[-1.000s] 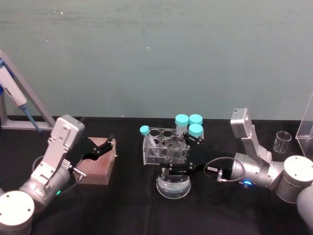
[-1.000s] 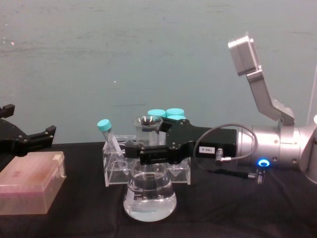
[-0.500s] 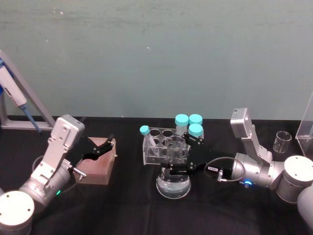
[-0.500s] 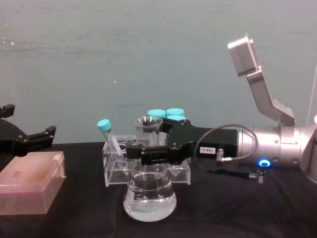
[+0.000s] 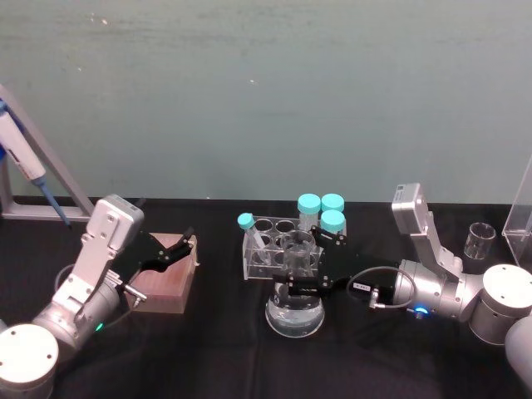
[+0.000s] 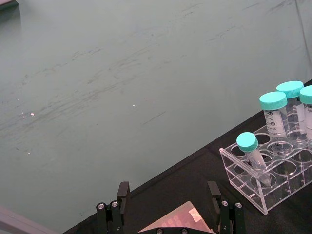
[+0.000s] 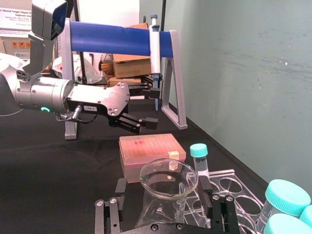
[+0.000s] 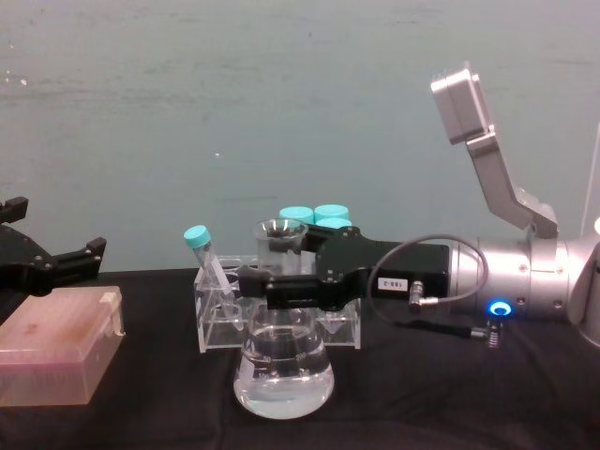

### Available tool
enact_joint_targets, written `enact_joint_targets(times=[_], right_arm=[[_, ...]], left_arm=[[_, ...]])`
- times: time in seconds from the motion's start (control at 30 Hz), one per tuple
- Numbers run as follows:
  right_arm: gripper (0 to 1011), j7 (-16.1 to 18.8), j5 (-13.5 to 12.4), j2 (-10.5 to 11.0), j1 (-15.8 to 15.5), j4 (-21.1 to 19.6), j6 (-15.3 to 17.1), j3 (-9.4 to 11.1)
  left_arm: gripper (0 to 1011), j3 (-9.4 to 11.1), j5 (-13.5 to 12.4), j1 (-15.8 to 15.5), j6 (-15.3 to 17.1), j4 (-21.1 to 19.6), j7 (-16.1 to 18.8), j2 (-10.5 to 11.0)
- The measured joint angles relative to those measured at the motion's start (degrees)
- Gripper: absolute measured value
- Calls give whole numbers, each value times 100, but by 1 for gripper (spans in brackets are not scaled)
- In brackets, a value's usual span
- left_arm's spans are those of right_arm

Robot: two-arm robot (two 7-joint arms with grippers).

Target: Place the experimental apparatus aside using one hand.

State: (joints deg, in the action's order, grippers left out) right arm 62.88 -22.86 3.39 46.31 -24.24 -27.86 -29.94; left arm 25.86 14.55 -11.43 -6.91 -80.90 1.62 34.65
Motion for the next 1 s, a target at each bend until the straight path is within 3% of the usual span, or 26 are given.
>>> enact_joint_targets(times=[0.2,0.53,1.0], right_arm=[[795,0,-5,0,0,0,0,-1],[471,2,-8,0,0,0,0,-2],[457,2,-8,-1,0,0,-1,-1]], left_arm=[[1000,0,0,0,0,0,0,0],[1000,0,0,0,0,0,0,0],[1000,0,0,0,0,0,0,0]])
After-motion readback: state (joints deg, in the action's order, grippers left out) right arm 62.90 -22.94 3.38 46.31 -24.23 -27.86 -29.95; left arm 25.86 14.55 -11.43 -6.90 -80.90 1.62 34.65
